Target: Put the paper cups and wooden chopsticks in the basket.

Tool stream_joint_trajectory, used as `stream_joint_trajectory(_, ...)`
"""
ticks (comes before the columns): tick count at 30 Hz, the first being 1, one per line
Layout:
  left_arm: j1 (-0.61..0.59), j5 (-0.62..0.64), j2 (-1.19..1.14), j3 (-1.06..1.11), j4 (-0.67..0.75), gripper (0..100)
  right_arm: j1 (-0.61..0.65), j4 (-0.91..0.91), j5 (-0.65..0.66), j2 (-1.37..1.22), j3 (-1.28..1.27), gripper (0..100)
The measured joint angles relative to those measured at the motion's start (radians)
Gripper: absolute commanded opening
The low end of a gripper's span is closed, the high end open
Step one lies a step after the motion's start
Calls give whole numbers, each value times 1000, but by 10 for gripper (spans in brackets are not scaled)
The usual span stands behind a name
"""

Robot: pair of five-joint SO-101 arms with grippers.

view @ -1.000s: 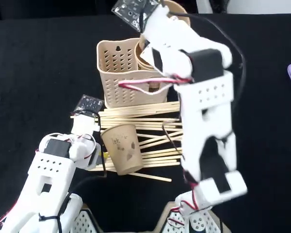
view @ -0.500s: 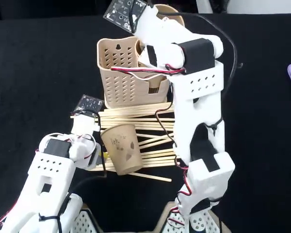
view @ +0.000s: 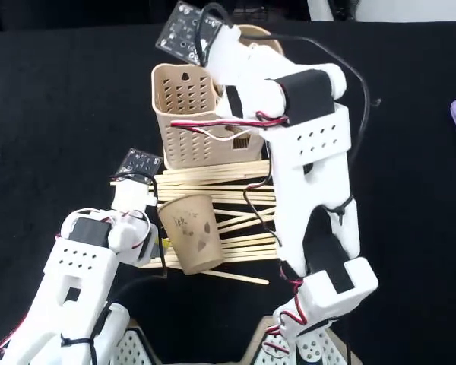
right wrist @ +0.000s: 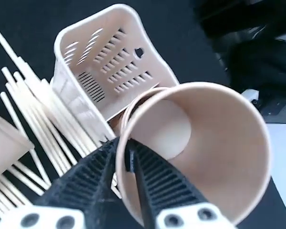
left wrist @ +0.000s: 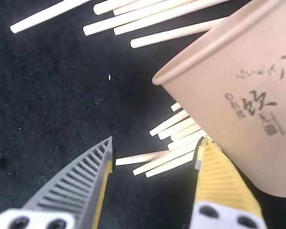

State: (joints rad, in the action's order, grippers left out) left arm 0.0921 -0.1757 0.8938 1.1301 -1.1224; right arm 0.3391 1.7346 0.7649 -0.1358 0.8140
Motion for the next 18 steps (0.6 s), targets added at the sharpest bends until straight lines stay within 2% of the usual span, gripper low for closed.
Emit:
stream_joint_trajectory(3,0,0,0,0,0,275,0,0,21,3,-46,35)
stream_joint_trajectory(8,0,0,0,0,0,275,2,-3,17,11,-74,224)
stream_joint_trajectory(18,0,0,0,0,0,275,2,-2,-91,11,138,236)
